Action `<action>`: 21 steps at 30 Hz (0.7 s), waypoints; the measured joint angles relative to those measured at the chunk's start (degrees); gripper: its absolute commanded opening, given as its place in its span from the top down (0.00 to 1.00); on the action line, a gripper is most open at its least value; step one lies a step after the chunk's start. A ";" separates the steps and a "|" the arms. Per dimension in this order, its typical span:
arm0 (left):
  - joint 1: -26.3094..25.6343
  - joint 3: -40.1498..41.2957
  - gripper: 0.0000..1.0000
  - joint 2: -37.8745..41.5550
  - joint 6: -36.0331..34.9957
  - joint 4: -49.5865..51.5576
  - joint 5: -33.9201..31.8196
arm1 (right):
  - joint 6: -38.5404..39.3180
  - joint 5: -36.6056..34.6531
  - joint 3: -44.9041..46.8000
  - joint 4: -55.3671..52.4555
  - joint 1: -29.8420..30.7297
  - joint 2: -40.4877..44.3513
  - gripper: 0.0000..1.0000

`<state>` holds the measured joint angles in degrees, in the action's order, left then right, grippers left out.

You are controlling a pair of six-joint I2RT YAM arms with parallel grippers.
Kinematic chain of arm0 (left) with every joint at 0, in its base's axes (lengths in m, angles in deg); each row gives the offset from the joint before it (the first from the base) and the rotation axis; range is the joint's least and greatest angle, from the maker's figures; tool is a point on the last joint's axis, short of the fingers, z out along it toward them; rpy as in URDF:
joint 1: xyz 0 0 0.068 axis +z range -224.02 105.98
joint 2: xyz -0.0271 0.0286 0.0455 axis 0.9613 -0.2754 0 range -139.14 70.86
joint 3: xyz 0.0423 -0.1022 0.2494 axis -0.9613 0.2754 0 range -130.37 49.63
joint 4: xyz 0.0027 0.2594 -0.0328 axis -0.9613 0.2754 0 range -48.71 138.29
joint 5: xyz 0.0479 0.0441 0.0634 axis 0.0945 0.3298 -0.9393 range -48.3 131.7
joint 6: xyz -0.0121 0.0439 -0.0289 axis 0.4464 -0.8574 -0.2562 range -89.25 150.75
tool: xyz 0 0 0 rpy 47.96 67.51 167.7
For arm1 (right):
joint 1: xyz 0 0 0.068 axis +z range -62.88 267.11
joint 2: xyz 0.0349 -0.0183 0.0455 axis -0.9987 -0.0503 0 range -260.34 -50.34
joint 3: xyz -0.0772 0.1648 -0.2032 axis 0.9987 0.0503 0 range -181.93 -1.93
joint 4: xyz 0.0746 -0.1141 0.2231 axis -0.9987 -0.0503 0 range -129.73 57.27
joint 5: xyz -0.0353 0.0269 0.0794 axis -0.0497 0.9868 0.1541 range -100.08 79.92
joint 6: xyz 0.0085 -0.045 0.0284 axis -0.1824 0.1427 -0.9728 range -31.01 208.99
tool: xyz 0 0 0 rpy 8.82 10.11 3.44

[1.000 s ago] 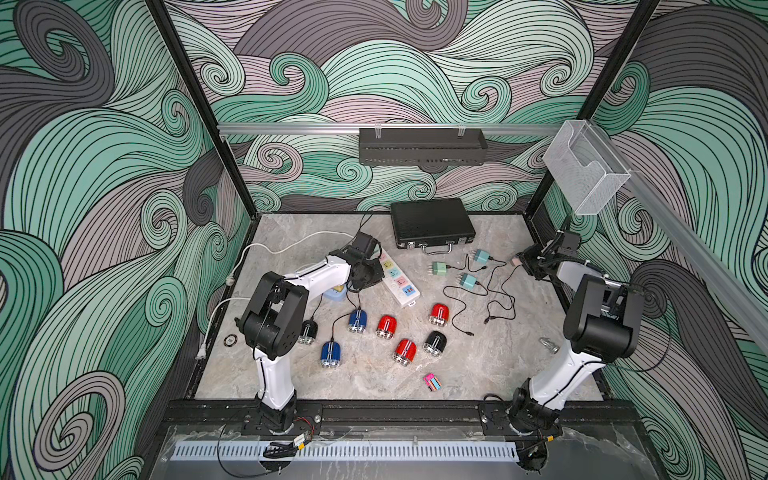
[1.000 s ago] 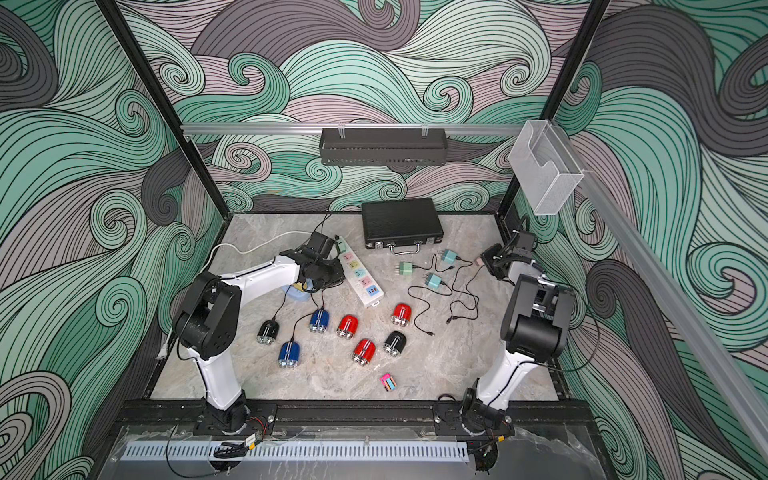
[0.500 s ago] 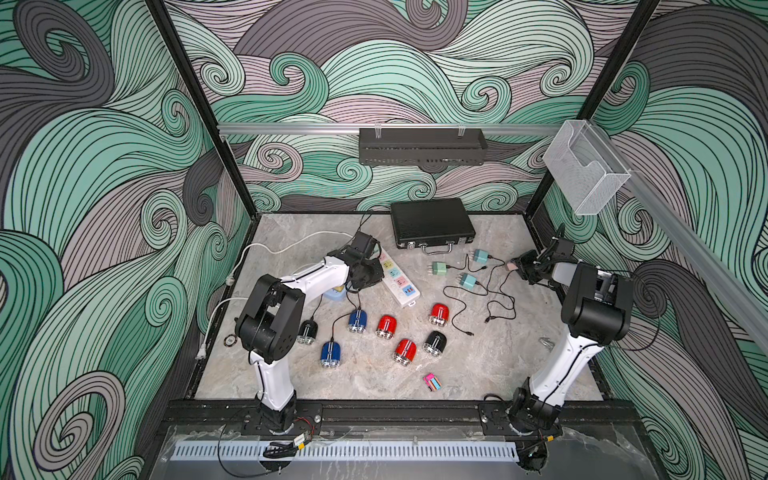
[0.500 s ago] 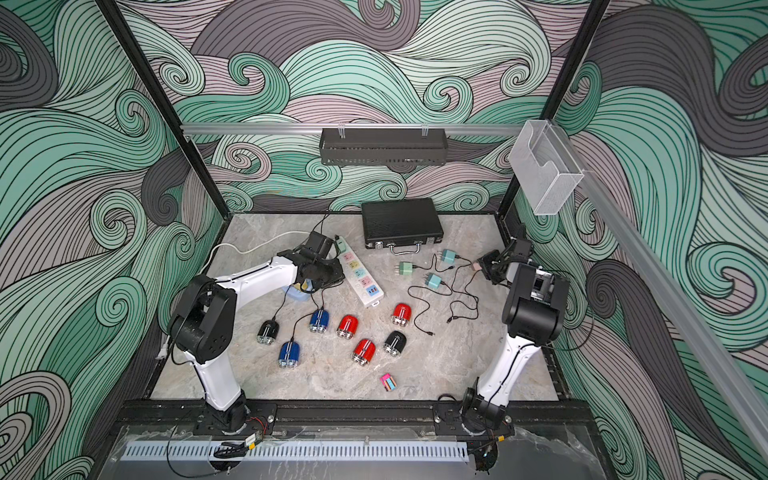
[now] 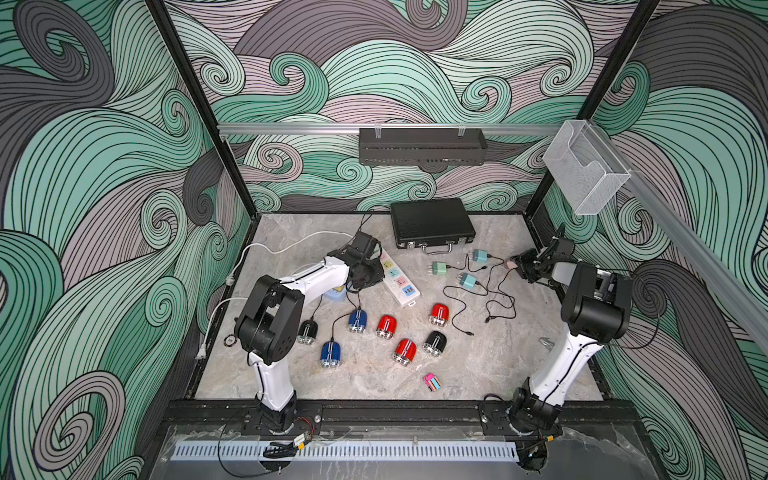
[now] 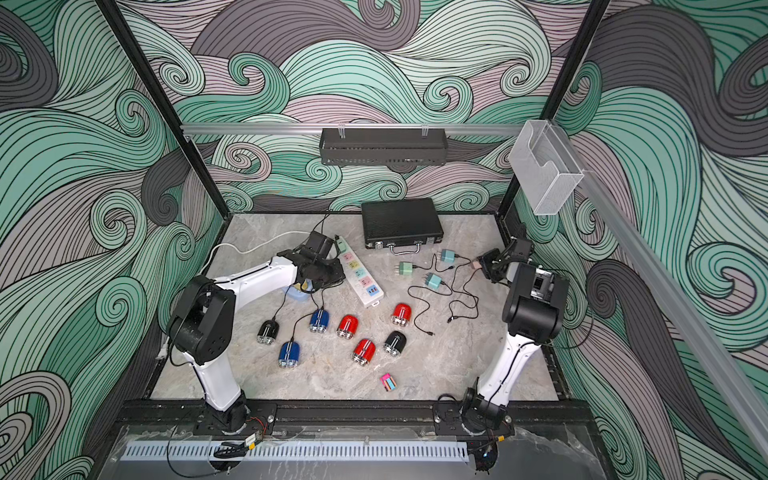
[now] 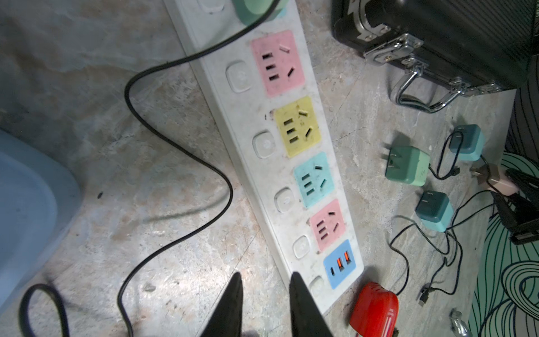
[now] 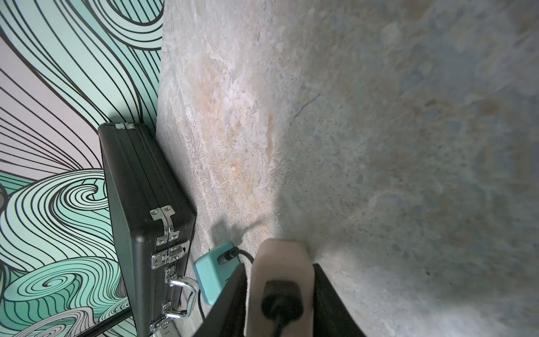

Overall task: Unplug the electric shaver
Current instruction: Place the plug at the center of the board.

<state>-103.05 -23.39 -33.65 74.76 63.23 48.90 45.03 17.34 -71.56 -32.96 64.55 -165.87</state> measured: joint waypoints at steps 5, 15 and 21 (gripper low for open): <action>0.00 -0.35 0.71 0.00 -0.17 0.63 -0.13 | 0.07 0.00 0.39 0.02 0.00 0.09 0.57; 0.00 -0.81 0.71 0.63 -0.90 1.25 -0.46 | 0.46 -0.90 3.45 -1.90 0.00 2.43 0.52; 0.00 -0.81 0.71 1.18 -1.05 1.49 -0.72 | 1.07 -2.21 4.83 -4.22 -0.04 5.86 0.50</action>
<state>-103.05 -24.19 -32.47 73.71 64.71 48.18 46.10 15.13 -66.73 -37.17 64.50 -160.01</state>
